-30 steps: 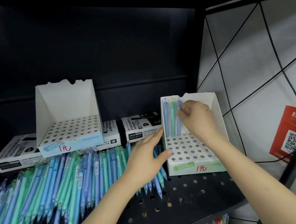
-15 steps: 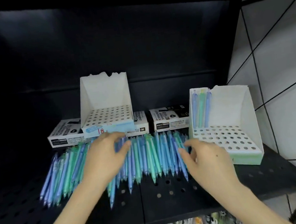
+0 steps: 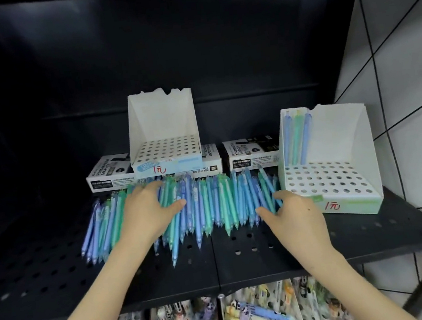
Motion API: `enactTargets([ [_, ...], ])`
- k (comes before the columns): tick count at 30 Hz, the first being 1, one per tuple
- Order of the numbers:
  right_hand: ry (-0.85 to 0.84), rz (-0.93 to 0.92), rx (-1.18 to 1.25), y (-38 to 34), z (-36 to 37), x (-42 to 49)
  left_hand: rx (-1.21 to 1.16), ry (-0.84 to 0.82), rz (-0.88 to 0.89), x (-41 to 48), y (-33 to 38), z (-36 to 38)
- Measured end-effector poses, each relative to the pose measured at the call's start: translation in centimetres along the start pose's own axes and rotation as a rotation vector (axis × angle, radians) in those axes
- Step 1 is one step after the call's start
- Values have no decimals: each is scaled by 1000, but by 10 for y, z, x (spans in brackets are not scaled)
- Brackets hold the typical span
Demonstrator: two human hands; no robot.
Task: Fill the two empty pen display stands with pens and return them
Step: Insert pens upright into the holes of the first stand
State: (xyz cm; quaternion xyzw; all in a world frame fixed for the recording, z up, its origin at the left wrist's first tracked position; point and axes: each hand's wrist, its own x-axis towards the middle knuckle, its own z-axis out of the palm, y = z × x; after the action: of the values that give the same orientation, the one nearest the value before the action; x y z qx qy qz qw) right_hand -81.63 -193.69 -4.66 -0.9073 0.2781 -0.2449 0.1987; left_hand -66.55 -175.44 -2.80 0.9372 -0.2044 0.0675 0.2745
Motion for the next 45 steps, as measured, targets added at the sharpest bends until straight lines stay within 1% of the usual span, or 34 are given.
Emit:
enactTargets([
  [6, -52, 89, 296, 8, -4, -1, -53, 12, -41, 4, 0, -2],
  [12, 28, 15, 548, 8, -5, -5, -49, 24, -48, 2, 2, -4],
  [16, 10, -6, 725, 3, 0, 3, -75, 25, -48, 2, 5, -9],
  [20, -44, 7, 801, 2, 5, 6, -104, 2, -55, 3, 6, -13],
  [23, -47, 34, 821, 5, 5, 6, -27, -11, -54, 5, 9, -15],
  [27, -71, 24, 790, 5, 7, 6, 64, -40, -97, 9, 16, -13],
  [29, -77, 27, 796, 5, 7, 6, 65, -32, -106, 12, 17, -12],
  [32, -81, 30, 811, 6, 6, 5, -97, 8, -112, 11, 16, -14],
  [34, -85, 34, 842, 5, 4, 4, -298, 41, -129, 7, 17, -17],
  [36, -79, 39, 890, 4, 1, 3, -579, 57, -161, 3, 22, -22],
  [38, -72, 43, 939, 2, -3, 3, -931, 21, -182, -2, 35, -27],
  [40, -74, 59, 992, 1, -6, 2, -1216, -73, -187, -9, 55, -27],
  [41, -73, 71, 1020, 0, -8, 1, -1317, -132, -192, -14, 66, -24],
  [42, -68, 85, 1046, -1, -10, 0, -1365, -199, -186, -18, 76, -18],
  [43, -60, 97, 1070, -1, -13, 0, -1347, -255, -158, -22, 85, -12],
  [45, -40, 111, 1117, -2, -20, -1, -1175, -334, -32, -25, 100, 3],
])
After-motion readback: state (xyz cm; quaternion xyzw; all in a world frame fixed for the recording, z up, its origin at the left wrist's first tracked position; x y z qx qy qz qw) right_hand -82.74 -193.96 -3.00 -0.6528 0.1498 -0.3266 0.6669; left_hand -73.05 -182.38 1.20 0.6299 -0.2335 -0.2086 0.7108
